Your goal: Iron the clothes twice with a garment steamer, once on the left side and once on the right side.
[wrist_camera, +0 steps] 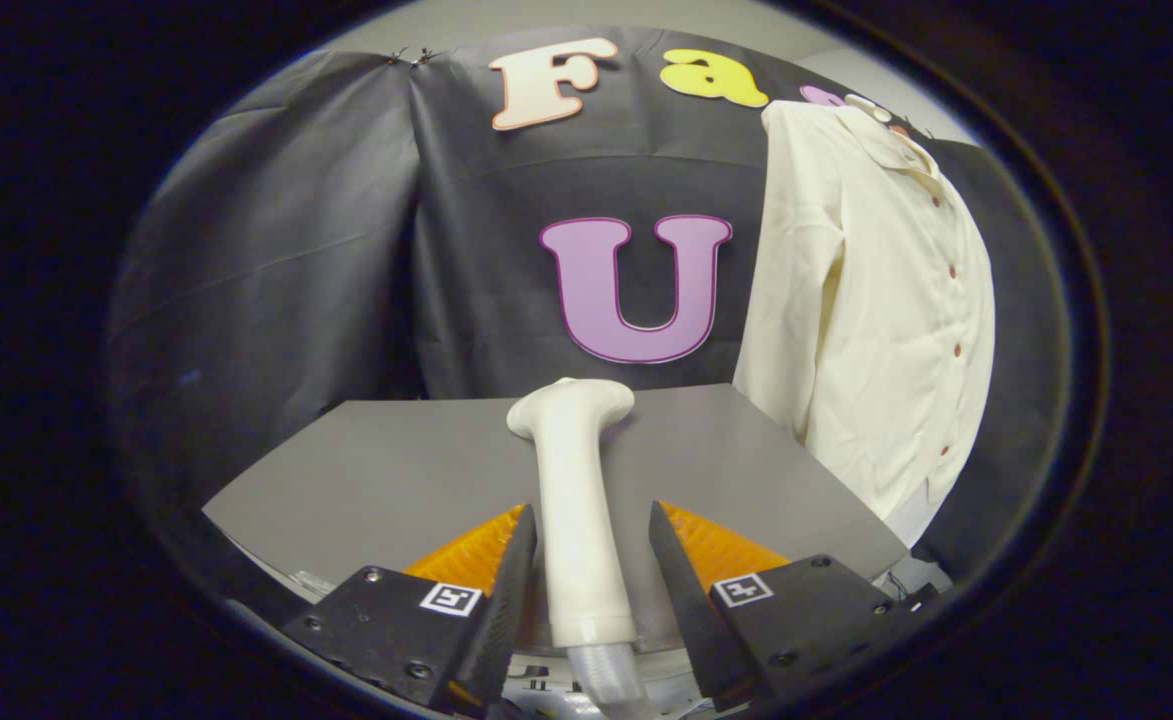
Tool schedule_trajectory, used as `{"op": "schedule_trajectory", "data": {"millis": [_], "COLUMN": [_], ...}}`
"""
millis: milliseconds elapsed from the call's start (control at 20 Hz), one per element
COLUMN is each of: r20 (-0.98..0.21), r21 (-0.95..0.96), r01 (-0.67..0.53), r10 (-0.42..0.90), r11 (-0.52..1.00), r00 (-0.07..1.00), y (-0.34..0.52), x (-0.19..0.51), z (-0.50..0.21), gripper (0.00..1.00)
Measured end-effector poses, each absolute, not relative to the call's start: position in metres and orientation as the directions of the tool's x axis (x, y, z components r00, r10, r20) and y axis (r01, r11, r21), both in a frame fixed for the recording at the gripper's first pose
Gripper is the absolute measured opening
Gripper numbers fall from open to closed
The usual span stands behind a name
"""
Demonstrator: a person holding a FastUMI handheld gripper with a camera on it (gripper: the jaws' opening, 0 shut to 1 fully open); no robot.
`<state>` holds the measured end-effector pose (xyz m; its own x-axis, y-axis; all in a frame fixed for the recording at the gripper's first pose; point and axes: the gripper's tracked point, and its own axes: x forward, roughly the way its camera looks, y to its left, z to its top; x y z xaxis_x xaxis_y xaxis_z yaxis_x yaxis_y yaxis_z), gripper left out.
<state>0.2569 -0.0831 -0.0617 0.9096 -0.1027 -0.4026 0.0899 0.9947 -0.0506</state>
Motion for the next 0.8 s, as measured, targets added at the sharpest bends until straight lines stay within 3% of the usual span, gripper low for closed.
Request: {"op": "schedule_trajectory", "data": {"millis": [150,400,800], "r20": [-0.478,-0.434,-0.298], "r21": [-0.08,-0.039,-0.023], "r01": [0.082,0.091,0.053], "r10": [-0.11,-0.099,-0.057], "r11": [0.993,0.995,0.998], "r00": [0.872,0.895,0.953], "y": [-0.082,-0.089,-0.083], "x": [0.257,0.261,0.254], "z": [-0.082,-0.077,-0.061], "gripper": [0.6,0.39,0.36]}}
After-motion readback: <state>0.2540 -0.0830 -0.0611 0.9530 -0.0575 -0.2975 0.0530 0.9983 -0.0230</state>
